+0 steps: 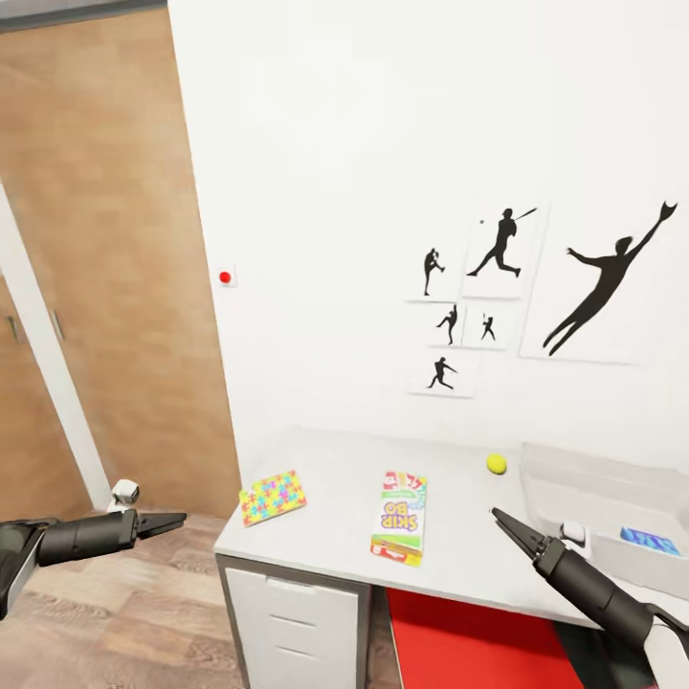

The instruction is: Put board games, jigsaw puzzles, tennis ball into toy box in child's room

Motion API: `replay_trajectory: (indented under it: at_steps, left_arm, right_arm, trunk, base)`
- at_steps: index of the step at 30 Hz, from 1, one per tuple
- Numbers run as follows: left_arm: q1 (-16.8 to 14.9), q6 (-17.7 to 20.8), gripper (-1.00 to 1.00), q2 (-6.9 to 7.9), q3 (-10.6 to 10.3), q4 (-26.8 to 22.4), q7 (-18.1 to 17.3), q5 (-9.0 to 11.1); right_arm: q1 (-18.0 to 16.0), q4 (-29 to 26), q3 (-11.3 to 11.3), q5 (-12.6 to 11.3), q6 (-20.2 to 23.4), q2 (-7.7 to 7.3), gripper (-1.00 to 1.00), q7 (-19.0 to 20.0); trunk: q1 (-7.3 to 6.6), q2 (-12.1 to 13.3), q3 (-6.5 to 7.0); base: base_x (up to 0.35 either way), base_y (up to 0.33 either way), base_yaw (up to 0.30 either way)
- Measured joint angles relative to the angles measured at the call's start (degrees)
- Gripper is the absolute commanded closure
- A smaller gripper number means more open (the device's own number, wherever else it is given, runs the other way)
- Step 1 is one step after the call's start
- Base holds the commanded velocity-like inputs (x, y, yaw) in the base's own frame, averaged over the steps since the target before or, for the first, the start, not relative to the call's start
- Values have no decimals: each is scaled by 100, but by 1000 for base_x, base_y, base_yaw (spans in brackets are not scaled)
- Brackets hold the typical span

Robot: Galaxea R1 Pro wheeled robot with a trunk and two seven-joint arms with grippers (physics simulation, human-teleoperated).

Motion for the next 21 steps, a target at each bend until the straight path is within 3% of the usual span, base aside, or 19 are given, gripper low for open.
replay_trajectory:
  at_steps: [21]
  left_arm:
    - [0, 7, -100, 27, 35, 0, 0, 0]
  right_arm:
    - [0, 17, 27, -4, -6, 7, -100, -30]
  trunk:
    - [0, 0, 0]
  base:
    - [0, 0, 288]
